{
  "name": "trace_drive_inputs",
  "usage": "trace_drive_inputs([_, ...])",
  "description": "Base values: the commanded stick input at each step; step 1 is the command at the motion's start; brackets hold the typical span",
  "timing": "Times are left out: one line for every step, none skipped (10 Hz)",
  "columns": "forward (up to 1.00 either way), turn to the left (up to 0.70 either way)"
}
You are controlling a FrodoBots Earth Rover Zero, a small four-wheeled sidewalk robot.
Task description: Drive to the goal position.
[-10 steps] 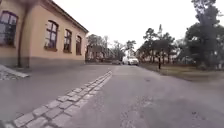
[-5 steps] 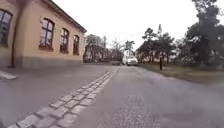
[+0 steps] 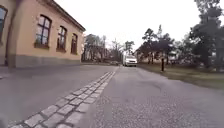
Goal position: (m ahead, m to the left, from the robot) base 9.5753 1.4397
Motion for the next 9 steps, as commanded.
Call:
trace_drive_inputs([1.00, 0.14])
trace_drive_inputs([1.00, 0.00])
trace_drive_inputs([1.00, 0.00])
trace_drive_inputs([1.00, 0.00])
trace_drive_inputs([1.00, 0.00])
trace_drive_inputs([1.00, 0.00])
trace_drive_inputs([1.00, 0.00])
trace_drive_inputs([0.54, 0.00])
trace_drive_inputs([0.08, 0.00])
